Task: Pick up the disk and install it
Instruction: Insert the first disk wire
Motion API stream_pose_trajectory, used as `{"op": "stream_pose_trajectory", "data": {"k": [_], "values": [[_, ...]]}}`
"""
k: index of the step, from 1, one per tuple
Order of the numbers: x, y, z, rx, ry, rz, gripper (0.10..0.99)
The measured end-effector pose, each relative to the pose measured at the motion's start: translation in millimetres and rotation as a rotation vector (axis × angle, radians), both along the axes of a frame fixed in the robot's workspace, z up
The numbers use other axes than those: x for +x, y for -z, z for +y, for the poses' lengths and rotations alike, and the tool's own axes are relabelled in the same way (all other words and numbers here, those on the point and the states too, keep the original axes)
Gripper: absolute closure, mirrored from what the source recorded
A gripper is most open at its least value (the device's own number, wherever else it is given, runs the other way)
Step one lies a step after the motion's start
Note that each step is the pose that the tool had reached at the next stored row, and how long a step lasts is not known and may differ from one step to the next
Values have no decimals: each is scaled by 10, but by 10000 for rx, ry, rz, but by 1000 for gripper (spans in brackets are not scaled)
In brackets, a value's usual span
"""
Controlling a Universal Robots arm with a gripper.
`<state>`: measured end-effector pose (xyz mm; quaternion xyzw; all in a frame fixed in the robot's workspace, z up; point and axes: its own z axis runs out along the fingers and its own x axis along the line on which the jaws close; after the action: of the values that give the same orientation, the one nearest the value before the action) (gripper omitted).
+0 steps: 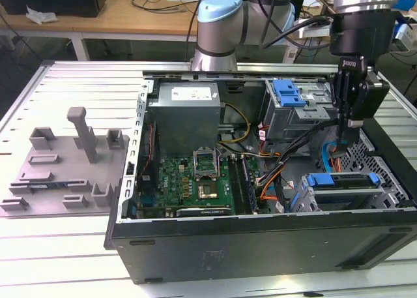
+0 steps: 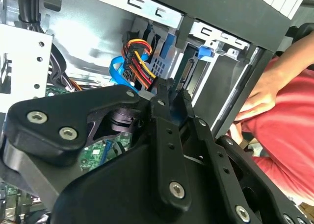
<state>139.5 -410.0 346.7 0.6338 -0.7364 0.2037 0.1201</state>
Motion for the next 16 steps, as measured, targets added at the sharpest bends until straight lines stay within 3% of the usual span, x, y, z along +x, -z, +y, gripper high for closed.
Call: {"op": "stream_pose_trajectory", "data": {"k": [7, 15, 16], "values": [[-27, 46, 0, -1, 5, -30, 816], [-55, 62, 12, -3, 4, -206, 816], [-56, 63, 17, -71, -3, -230, 816]]}}
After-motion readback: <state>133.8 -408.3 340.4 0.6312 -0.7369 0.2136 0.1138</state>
